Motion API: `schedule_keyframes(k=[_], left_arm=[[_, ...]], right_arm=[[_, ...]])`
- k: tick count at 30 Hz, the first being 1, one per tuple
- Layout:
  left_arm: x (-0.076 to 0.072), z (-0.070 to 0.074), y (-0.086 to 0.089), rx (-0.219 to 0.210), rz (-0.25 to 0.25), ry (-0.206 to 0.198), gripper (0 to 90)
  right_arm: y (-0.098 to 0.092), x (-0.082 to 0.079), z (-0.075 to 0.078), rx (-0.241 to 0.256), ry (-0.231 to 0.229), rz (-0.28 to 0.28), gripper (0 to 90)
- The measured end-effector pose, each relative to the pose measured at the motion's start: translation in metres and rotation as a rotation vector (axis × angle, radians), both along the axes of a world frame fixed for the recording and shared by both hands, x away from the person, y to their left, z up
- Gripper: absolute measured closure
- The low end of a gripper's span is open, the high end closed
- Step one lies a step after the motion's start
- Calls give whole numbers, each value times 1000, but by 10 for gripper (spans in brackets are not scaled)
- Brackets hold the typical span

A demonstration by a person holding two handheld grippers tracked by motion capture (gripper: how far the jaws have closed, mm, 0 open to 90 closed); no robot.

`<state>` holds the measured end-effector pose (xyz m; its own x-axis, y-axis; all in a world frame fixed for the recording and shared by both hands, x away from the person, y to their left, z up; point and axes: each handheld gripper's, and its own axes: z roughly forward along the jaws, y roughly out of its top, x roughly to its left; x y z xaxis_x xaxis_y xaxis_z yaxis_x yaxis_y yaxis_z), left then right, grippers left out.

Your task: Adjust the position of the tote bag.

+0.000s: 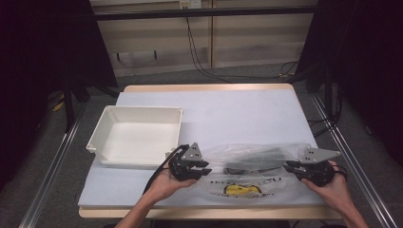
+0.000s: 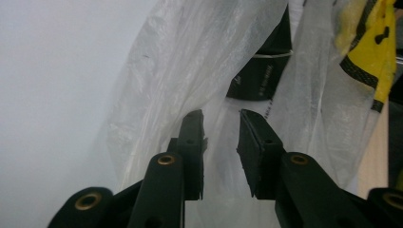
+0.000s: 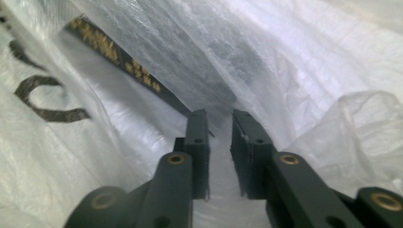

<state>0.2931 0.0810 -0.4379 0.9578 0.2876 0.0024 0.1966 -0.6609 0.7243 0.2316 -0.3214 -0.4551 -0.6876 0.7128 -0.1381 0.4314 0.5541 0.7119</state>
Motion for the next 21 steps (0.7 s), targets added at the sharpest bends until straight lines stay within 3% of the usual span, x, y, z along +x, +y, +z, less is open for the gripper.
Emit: schedule_keyframes(k=[1, 6, 10, 14, 21], left_arm=[[2, 2, 0, 18, -5, -11, 698], [6, 5, -2, -33, 19, -19, 670], [8, 4, -3, -31, 33, -18, 644], [12, 0, -5, 4, 40, -15, 627], [15, -10, -8, 59, 26, -12, 598]], right_arm=[[0, 1, 1, 5, 0, -9, 765], [-6, 6, 11, 30, -32, -22, 744], [-10, 14, 16, 54, -59, -37, 726], [-11, 30, 17, 61, -57, -42, 742], [-5, 60, 5, 44, -43, -76, 788]])
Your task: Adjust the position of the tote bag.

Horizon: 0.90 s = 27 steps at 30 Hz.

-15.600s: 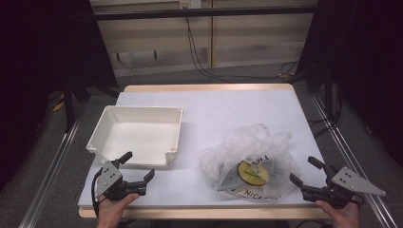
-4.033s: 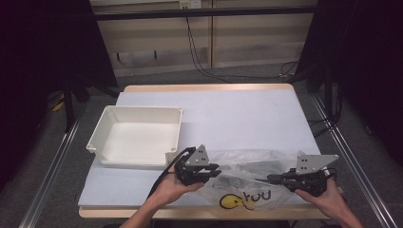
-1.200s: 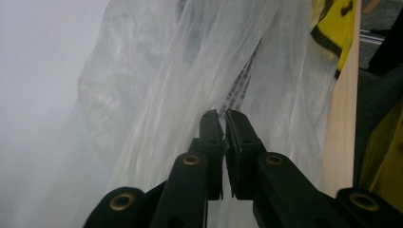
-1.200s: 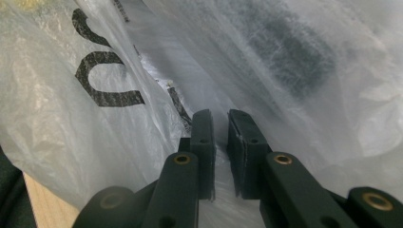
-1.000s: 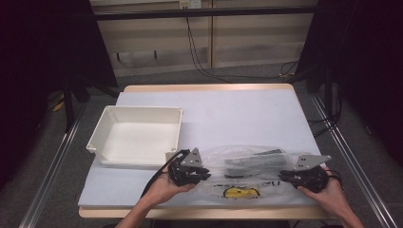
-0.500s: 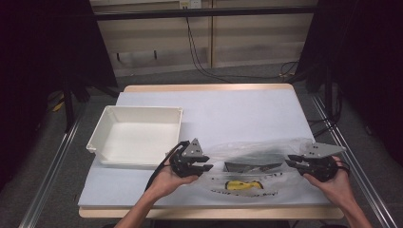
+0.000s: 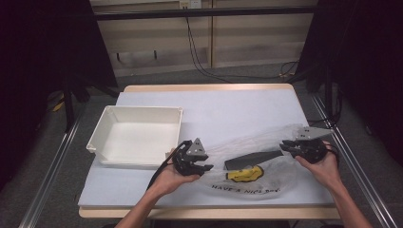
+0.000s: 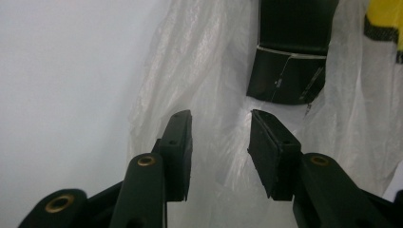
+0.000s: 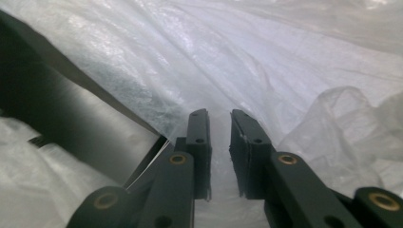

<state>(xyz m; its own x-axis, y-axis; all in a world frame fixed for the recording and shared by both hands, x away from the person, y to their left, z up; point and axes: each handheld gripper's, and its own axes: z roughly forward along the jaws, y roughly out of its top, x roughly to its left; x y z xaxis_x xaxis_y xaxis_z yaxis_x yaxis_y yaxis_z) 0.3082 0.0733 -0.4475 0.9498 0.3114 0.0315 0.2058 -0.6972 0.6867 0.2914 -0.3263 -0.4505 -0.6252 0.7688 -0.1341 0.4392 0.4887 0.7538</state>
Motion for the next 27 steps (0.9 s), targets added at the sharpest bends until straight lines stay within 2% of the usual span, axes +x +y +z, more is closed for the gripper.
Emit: schedule_keyframes(k=[4, 6, 7, 8, 9, 10, 11, 13, 15, 17, 19, 22, 23, 25, 27], left_arm=[[-5, -6, 2, 34, -14, 17, 587], [-9, -10, 4, 61, -21, 17, 579], [-9, -10, 5, 88, -43, 22, 579], [-11, -11, 5, 96, -36, 5, 579], [-13, -14, 6, 98, -23, 17, 581], [-14, -15, 7, 133, -42, 22, 620], [-17, -17, 8, 132, -30, -1, 668], [-20, -17, 14, 133, -51, 23, 757], [-23, -16, 17, 165, -57, 12, 831], [-26, -16, 20, 170, -54, 5, 888], [-28, -16, 20, 172, -38, -8, 900], [-27, -15, 23, 197, -41, 2, 900], [-26, -13, 25, 218, -50, -1, 900], [-25, -14, 31, 211, -19, 3, 900], [-22, -15, 34, 194, -17, 18, 900]], right_arm=[[0, 10, -10, -27, 38, -14, 824], [0, 11, -17, -27, 72, -11, 836], [-1, 10, -20, -32, 74, -6, 843], [-1, 9, -21, -34, 82, -4, 855], [-2, 8, -23, -42, 95, 0, 876], [-4, 7, -25, -72, 103, -1, 886], [-6, 6, -27, -75, 111, 5, 895], [-12, 5, -28, -60, 109, 3, 900], [-17, 4, -28, -63, 115, 6, 900], [-21, 2, -27, -80, 113, 8, 900], [-24, 1, -27, -95, 108, -8, 900], [-26, -2, -27, -119, 100, -13, 900], [-27, -2, -27, -117, 102, -13, 900], [-31, -2, -27, -98, 107, -11, 900], [-29, -3, -27, -118, 103, -14, 900]])
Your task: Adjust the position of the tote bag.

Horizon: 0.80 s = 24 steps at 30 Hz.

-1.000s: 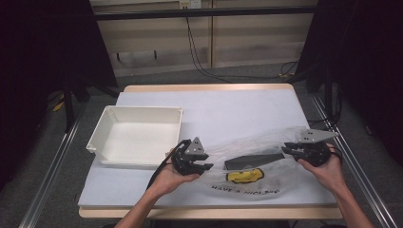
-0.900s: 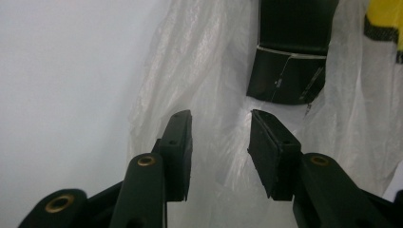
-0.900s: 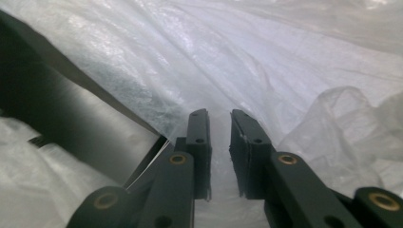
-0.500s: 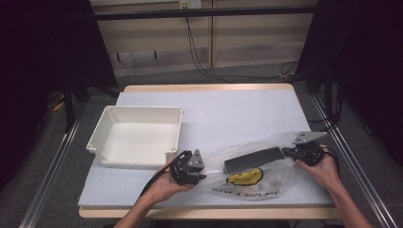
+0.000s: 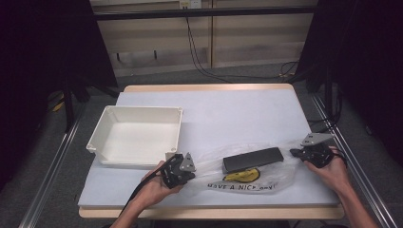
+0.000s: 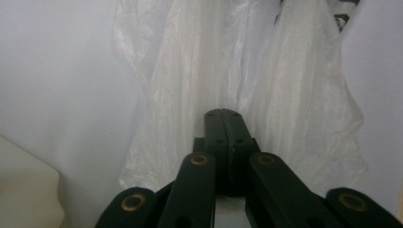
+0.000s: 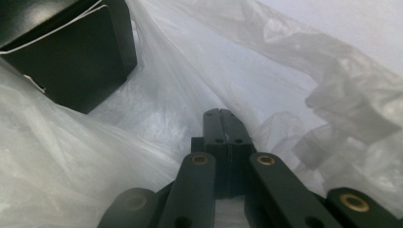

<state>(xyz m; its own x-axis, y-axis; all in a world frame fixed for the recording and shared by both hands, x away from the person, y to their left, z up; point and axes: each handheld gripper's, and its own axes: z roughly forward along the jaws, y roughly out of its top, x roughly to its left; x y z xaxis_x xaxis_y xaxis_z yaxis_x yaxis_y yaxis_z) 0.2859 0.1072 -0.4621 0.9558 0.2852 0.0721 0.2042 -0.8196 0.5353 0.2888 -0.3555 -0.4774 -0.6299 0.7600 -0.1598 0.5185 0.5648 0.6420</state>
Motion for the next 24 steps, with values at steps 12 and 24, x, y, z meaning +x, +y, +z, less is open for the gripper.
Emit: schedule_keyframes(k=[12, 24], left_arm=[[2, 1, 9, 21, -7, 3, 900], [0, 1, 14, 10, 27, 9, 900]], right_arm=[[-5, -9, -1, 31, -1, 1, 900], [-1, -10, 0, -11, -15, -7, 900]])
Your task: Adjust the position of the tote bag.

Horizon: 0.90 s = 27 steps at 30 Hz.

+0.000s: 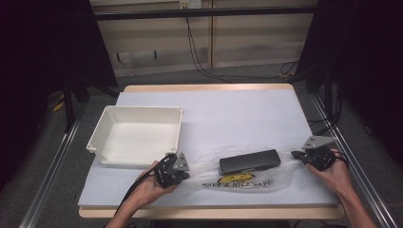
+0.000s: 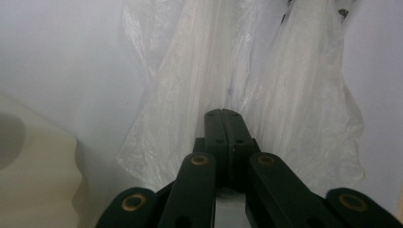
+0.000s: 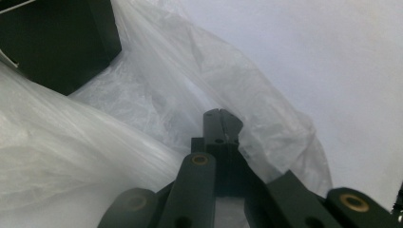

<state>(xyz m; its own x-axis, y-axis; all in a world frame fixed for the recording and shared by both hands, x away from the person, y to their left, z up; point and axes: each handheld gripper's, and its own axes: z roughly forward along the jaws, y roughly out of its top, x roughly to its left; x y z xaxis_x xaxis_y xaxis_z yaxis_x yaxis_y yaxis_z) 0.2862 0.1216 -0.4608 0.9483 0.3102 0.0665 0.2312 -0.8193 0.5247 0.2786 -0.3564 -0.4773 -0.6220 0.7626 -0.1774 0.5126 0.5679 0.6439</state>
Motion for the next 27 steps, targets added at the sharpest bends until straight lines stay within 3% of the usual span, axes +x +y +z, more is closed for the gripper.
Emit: schedule_keyframes(k=[1, 5, 6, 7, 9, 10, 11, 13, 14, 20, 25, 27], left_arm=[[1, 1, 0, 4, -8, 3, 900], [1, -1, 0, -55, 2, 4, 895], [2, 1, 1, -57, -16, 6, 875], [2, 3, 2, -86, -24, 28, 855], [1, 6, 1, -128, -13, 20, 803], [1, 6, 1, -128, -13, 20, 772], [1, 10, 1, -161, -33, 16, 741], [1, 15, 0, -209, -32, 29, 722], [-1, 17, -2, -239, -16, 17, 717], [-3, 30, -10, -309, -32, 23, 621], [2, 47, -18, -376, -39, 19, 620], [8, 53, -24, -396, -43, 25, 696]], right_arm=[[0, 0, 0, 13, 6, -3, 900], [-1, -1, 0, 45, -4, 0, 900], [-3, -2, 1, 77, -6, -7, 900], [-4, -2, 2, 91, -12, 2, 900], [-5, -3, 6, 137, -31, 10, 874], [-5, -3, 6, 137, -31, 10, 874], [-3, -7, 12, 192, -47, 21, 828], [-2, -9, 15, 219, -52, 39, 812], [0, -10, 17, 225, -63, 42, 789], [4, -14, 31, 282, -95, 50, 612], [10, -22, 43, 314, -118, 69, 602], [13, -25, 47, 325, -117, 88, 668]])
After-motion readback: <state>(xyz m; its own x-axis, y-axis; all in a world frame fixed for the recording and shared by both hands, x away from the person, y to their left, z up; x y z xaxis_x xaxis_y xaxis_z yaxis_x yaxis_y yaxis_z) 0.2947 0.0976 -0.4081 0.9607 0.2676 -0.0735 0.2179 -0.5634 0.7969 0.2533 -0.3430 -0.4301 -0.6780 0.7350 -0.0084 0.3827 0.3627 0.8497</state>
